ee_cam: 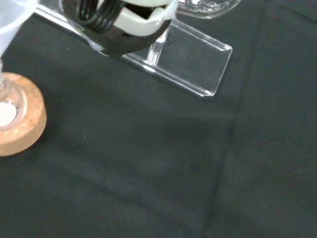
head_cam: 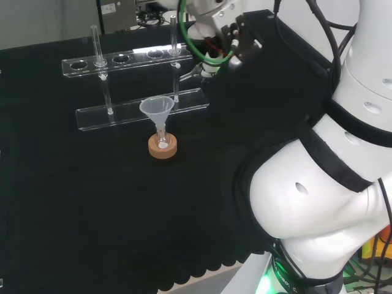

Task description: Put the weighing funnel back on the table.

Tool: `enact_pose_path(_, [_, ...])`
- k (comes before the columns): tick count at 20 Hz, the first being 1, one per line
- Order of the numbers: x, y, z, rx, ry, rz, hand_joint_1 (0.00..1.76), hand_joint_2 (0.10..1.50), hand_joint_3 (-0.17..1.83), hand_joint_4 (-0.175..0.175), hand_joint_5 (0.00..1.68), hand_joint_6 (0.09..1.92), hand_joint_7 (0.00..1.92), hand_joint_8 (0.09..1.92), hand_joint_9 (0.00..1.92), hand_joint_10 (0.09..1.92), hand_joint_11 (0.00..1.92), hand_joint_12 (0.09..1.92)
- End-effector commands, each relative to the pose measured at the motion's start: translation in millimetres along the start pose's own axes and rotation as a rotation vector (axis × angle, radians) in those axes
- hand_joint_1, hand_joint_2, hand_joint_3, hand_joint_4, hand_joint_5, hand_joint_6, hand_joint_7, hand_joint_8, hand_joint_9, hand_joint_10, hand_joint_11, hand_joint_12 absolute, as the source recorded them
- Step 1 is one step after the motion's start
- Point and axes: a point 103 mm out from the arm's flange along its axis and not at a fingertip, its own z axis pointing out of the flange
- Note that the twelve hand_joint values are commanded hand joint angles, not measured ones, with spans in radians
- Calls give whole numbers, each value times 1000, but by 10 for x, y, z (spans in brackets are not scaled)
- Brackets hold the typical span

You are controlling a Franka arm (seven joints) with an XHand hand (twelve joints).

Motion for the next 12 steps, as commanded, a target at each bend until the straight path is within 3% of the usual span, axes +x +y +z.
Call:
enact_pose_path(1, [-235,14,186,-30,111,14,1279,964,177,-175,1098,823,1141,806,1385,332,1280,686])
enact_pose_path(6, [-399,63,403,-38,193,11,1279,965,174,-175,1098,822,1141,805,1386,331,1279,688])
enact_pose_path(12, [-517,175,699,-39,213,6,1279,966,171,-175,1098,821,1141,804,1387,329,1279,690])
